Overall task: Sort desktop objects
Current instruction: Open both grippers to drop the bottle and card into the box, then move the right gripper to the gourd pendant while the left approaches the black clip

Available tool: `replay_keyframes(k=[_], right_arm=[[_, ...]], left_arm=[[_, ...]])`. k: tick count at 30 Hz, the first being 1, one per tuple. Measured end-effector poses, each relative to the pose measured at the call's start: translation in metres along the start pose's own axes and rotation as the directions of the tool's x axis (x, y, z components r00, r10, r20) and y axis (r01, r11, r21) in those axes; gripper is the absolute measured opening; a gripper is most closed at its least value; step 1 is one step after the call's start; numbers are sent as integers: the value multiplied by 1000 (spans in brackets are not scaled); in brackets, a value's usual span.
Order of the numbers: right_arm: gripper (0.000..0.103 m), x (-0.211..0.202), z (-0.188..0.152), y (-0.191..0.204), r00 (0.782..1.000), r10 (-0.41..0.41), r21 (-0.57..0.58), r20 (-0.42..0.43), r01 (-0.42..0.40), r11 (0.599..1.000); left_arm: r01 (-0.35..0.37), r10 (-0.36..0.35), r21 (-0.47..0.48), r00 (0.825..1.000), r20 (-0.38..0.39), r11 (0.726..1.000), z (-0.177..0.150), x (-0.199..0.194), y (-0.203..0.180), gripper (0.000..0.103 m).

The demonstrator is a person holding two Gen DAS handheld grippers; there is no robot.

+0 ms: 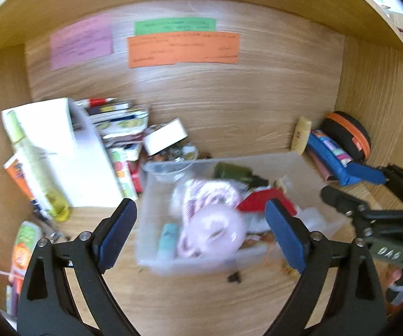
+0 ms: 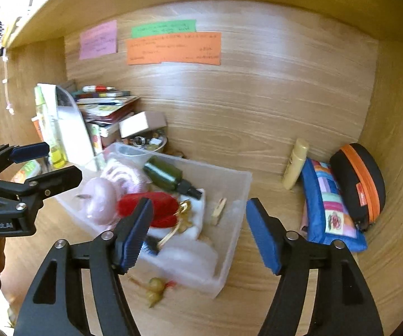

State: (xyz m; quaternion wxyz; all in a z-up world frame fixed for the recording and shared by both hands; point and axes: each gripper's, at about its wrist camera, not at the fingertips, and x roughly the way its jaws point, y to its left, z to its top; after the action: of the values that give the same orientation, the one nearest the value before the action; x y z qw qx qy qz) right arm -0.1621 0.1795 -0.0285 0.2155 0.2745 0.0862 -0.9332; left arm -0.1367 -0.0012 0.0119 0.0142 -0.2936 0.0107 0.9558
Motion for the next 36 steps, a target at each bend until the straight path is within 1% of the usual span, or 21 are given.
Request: replay_keyframes(k=[2,4,7,14,18,21,23,24,26,27,28,29,33,36], right_arm=[[65,-7,-7,7,1000,7,2,7,-7,1000],[65,-7,-12,13,1000,12,-5,-3,-12,1000],[65,-9,-24,23,999,17,-17,-28,-18,1000],[65,-3,-61,40,993,46,-50,-113,-51,997],[65,10,-75,44,982,62,-57,-180,-73,996],[63,17,-81,46,977,57,-64,-207,-71,995],[57,24,-82,46,971,63,-59,-232,-79,995],[56,27,-82,46,968,68,-56,-243,-84,995],[50,33,-82,44,962,68,-50,-263,-84,995],[46,35,-82,44,961,72,-46,-268,-88,995],[40,37,-83,43,959,77,-41,-271,-92,995],[36,40,-83,43,956,83,-36,-281,-97,995],[31,48,-86,41,947,90,-19,-307,-100,995],[31,53,-86,41,943,95,-18,-319,-106,994]], left_arm=[[-6,6,-3,1000,-7,1000,-9,-4,4,94],[-11,10,-11,1000,-21,1000,-20,-6,8,94],[0,-2,-40,999,-51,999,-35,-6,14,94],[34,-44,-83,992,-120,996,-64,2,20,94],[51,-67,-107,986,-152,993,-75,10,20,94],[75,-97,-136,982,-164,988,-81,15,19,94],[83,-106,-136,980,-170,987,-82,19,16,94],[83,-105,-132,979,-173,988,-83,20,15,94],[75,-95,-120,980,-174,990,-84,22,12,92],[68,-88,-116,981,-172,991,-84,23,11,86],[64,-84,-114,981,-177,991,-85,25,11,80],[65,-85,-114,979,-183,991,-86,27,11,78],[76,-102,-126,973,-209,989,-88,34,11,70],[75,-100,-123,972,-211,990,-87,36,10,70]])
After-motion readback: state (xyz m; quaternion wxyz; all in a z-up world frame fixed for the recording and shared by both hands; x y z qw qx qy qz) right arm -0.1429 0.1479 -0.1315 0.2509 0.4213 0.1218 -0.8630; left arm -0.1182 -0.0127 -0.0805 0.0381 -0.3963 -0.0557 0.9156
